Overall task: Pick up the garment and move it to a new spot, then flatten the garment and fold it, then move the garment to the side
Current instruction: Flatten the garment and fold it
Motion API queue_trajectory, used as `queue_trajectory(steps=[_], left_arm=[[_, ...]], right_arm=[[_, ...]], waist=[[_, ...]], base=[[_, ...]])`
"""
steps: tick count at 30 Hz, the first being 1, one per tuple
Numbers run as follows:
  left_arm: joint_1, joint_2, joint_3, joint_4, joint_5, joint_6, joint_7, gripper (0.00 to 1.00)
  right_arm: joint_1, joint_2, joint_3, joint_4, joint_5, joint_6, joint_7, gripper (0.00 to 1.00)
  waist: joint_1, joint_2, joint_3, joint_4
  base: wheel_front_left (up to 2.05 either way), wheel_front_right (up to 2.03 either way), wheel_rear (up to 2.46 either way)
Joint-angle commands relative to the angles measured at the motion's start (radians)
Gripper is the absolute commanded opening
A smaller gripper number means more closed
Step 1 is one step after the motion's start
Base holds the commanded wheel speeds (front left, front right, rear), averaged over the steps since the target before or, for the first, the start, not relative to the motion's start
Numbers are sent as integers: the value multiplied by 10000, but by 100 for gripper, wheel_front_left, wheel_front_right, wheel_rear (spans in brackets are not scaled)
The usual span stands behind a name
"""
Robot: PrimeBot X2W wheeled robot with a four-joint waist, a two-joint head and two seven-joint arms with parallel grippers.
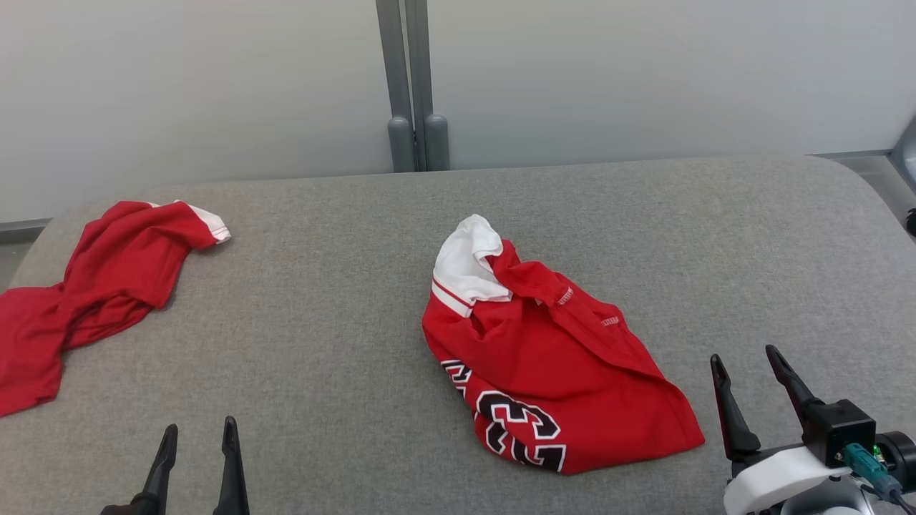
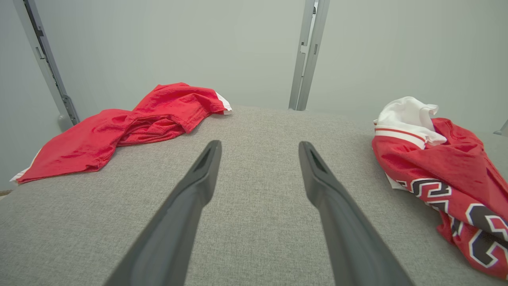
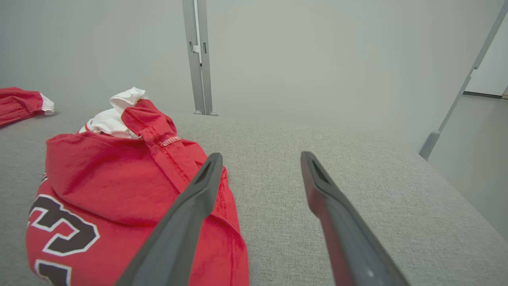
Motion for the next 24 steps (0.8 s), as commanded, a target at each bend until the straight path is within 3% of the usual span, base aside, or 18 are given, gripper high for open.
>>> queue_trajectory(steps=[1, 24], left_arm=[[159, -6, 37, -30, 59, -63, 2, 100], [-116, -51, -81, 214, 13, -240, 1, 100]], right_arm=[[106, -11, -35, 32, -39, -3, -3, 100], [-34, 85, -276, 125, -13, -3, -3, 100]], waist=[[0, -1, 1, -9], [0, -1, -23, -155]], base=[[0, 0, 0], [0, 0, 0]])
